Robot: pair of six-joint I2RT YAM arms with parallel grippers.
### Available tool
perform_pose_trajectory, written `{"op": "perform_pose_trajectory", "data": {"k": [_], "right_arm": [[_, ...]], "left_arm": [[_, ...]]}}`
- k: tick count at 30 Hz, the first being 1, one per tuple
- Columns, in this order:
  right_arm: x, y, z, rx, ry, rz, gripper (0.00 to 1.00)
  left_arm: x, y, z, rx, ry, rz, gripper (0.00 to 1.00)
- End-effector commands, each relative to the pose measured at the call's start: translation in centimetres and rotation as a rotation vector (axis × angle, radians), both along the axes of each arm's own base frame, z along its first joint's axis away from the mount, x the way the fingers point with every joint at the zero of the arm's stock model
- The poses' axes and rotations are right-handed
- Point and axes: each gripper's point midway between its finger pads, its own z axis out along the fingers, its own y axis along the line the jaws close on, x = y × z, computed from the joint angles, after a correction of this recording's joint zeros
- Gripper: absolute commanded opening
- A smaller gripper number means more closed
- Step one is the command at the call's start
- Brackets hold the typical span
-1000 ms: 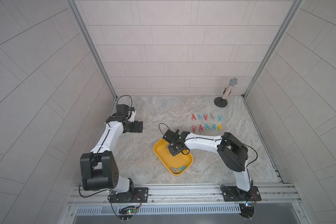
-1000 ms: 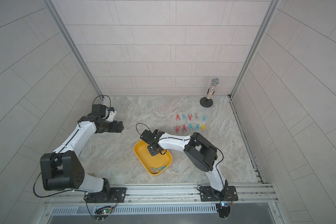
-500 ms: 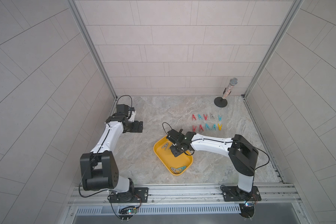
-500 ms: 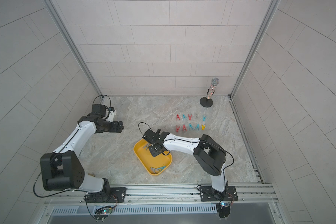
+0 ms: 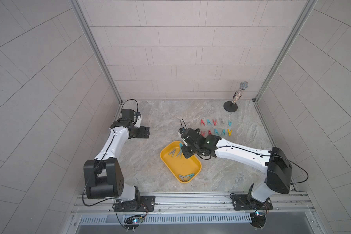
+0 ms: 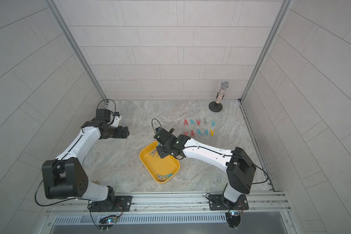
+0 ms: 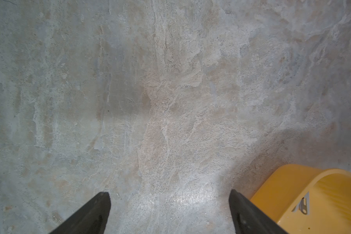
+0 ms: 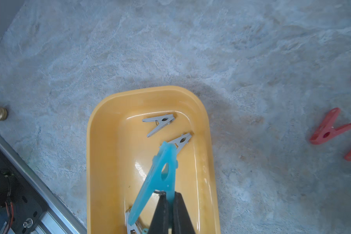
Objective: Take the clothespins out of the storage box
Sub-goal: Pick up the clothespin from the storage box.
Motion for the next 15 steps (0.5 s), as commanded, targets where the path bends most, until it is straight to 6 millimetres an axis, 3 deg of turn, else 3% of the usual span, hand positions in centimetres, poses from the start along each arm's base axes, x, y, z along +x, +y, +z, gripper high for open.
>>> {"op": "perform_pose_trajectory", "data": {"k": [1, 10, 15], "right_arm": [[1.4, -2.6, 0.2, -0.002, -0.004, -0.105, 0.00], [3.5, -7.5, -0.5, 0.009, 0.027, -0.255, 0.00], [4.3, -10.0, -2.1, 0.008, 0.062, -0.319, 0.00]], "left_arm": [[-0.3, 0.1, 0.4, -0.006, -0.008, 0.008, 0.99], [-0.3, 0.1, 0.3, -0.005, -0.006, 0.008, 0.99], [-0.3, 0.2, 0.4, -0.003, -0.008, 0.011, 0.99]]}}
